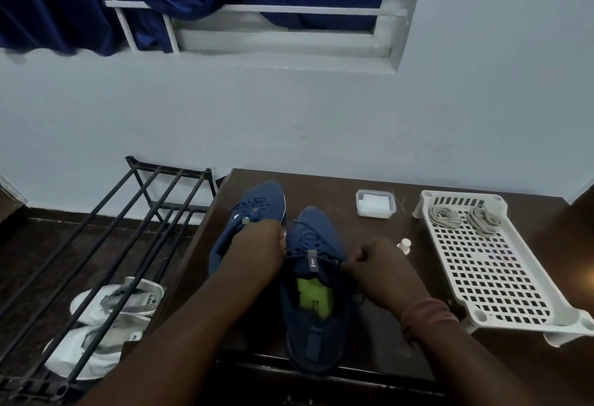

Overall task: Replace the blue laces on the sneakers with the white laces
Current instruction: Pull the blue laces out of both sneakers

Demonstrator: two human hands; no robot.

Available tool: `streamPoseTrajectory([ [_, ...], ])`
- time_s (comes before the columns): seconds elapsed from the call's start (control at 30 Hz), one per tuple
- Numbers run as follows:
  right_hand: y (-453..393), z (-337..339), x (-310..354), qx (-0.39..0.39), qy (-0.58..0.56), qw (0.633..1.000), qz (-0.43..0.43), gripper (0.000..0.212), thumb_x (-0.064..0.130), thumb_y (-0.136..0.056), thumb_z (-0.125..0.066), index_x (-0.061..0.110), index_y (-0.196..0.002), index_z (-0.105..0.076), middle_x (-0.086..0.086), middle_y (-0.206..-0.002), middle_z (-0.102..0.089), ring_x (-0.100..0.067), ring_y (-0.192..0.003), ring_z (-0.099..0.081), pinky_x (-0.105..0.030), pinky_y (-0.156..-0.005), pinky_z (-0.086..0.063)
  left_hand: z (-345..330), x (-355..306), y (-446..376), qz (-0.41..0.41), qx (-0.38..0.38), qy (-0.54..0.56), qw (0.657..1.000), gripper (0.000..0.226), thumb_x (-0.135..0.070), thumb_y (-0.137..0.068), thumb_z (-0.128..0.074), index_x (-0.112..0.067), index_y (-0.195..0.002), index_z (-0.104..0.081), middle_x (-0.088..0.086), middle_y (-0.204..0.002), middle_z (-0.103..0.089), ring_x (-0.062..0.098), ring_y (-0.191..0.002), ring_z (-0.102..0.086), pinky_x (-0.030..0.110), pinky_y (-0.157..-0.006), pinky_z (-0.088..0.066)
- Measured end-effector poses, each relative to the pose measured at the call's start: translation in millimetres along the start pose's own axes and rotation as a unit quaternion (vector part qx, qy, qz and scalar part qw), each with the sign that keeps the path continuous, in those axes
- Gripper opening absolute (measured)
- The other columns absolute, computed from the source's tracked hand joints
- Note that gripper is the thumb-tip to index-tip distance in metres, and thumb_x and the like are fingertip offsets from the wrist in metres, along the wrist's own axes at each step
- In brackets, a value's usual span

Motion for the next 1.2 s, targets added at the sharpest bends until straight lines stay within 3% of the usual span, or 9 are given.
streamPoseTrajectory([
  [0.07, 1, -4, -3, 0.007, -0.022, 1.000, 0.000, 0.023, 0.031, -0.073, -0.067, 0.011, -0.061, -0.066, -0.002, -0.054, -0.066, -0.017, -0.053, -0.065, -0.034, -0.059, -0.057, -2, 1, 9, -0.012, -0.032, -0.027, 0.999, 0.012, -0.016, -0.096, -0.049, -0.014, -0.096, -0.061, 0.005, -0.095, -0.068, 0.023, -0.088, -0.064, 0.033, -0.072, -0.049],
  [0.17, 6, -8, 5, -0.007, -0.047, 0.999, 0.013, 0.026, 0.022, -0.080, -0.069, 0.013, -0.059, -0.056, 0.003, -0.054, -0.059, 0.002, -0.045, -0.054, -0.012, -0.045, -0.039, -3, -11, 21, -0.057, -0.083, -0.048, 0.994, 0.015, -0.018, -0.098, -0.048, -0.021, -0.105, -0.061, 0.003, -0.107, -0.060, 0.022, -0.094, -0.061, 0.031, -0.069, -0.045],
  [0.3, 11, -7, 15, -0.025, -0.047, 0.998, 0.031, 0.035, 0.021, -0.083, -0.070, 0.017, -0.054, -0.050, 0.005, -0.053, -0.053, 0.001, -0.043, -0.046, -0.010, -0.045, -0.034, -11, -33, 18, -0.178, -0.096, -0.068, 0.977, 0.022, -0.034, -0.090, -0.057, -0.033, -0.103, -0.075, -0.001, -0.102, -0.060, 0.023, -0.096, -0.057, 0.037, -0.078, -0.051],
  [0.4, 14, -10, 11, -0.023, -0.068, 0.997, 0.039, 0.033, 0.019, -0.082, -0.071, 0.016, -0.055, -0.053, 0.005, -0.053, -0.055, -0.001, -0.044, -0.048, -0.010, -0.043, -0.036, -18, -37, 17, -0.160, -0.077, -0.112, 0.978, 0.024, -0.047, -0.085, -0.062, -0.029, -0.094, -0.076, -0.001, -0.095, -0.060, 0.024, -0.092, -0.053, 0.036, -0.076, -0.049],
  [0.57, 11, -12, 2, -0.010, -0.094, 0.995, 0.036, 0.023, 0.020, -0.082, -0.072, 0.007, -0.067, -0.062, -0.007, -0.065, -0.067, -0.021, -0.061, -0.067, -0.029, -0.062, -0.055, -22, -46, 17, -0.182, -0.099, -0.134, 0.969, 0.024, -0.032, -0.092, -0.051, -0.019, -0.083, -0.069, 0.002, -0.087, -0.053, 0.027, -0.090, -0.053, 0.033, -0.066, -0.035],
  [0.7, 2, -11, -3, 0.042, -0.149, 0.988, 0.005, 0.020, 0.022, -0.080, -0.077, 0.013, -0.066, -0.064, -0.007, -0.064, -0.069, -0.027, -0.062, -0.072, -0.051, -0.062, -0.061, -3, -30, 4, -0.013, -0.123, 0.092, 0.988, 0.013, -0.018, -0.086, -0.054, -0.012, -0.083, -0.064, 0.003, -0.083, -0.064, 0.023, -0.081, -0.061, 0.037, -0.069, -0.051],
  [0.8, -3, -12, -3, 0.038, -0.115, 0.992, 0.023, 0.022, 0.030, -0.076, -0.076, 0.013, -0.068, -0.065, -0.005, -0.064, -0.069, -0.025, -0.062, -0.071, -0.050, -0.064, -0.061, 2, -28, 5, -0.007, -0.051, 0.136, 0.989, 0.014, -0.009, -0.083, -0.053, -0.018, -0.090, -0.061, 0.000, -0.089, -0.064, 0.022, -0.086, -0.060, 0.036, -0.076, -0.050],
  [1.0, -6, -12, -5, 0.028, -0.101, 0.994, 0.031, 0.020, 0.027, -0.074, -0.071, 0.023, -0.057, -0.061, -0.002, -0.056, -0.064, -0.023, -0.064, -0.069, -0.050, -0.071, -0.059, -6, -57, 19, -0.116, 0.008, -0.091, 0.989, 0.021, -0.041, -0.085, -0.054, -0.033, -0.103, -0.061, -0.007, -0.103, -0.063, 0.022, -0.104, -0.047, 0.047, -0.095, -0.023],
  [1.2, -5, -12, -1, 0.027, -0.101, 0.994, 0.022, 0.021, 0.021, -0.081, -0.075, 0.013, -0.066, -0.063, -0.004, -0.066, -0.068, -0.022, -0.067, -0.070, -0.046, -0.072, -0.060, -10, -53, 19, -0.132, -0.029, -0.228, 0.964, 0.029, -0.050, -0.088, -0.062, -0.026, -0.104, -0.064, 0.000, -0.104, -0.062, 0.027, -0.107, -0.050, 0.048, -0.096, -0.026],
])
Point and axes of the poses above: each hand's wrist, its own y-axis away from the middle knuckle, its own z-axis out of the back of the hand, x = y × z, the point moved 2 cm from there along -y, towards the middle knuckle
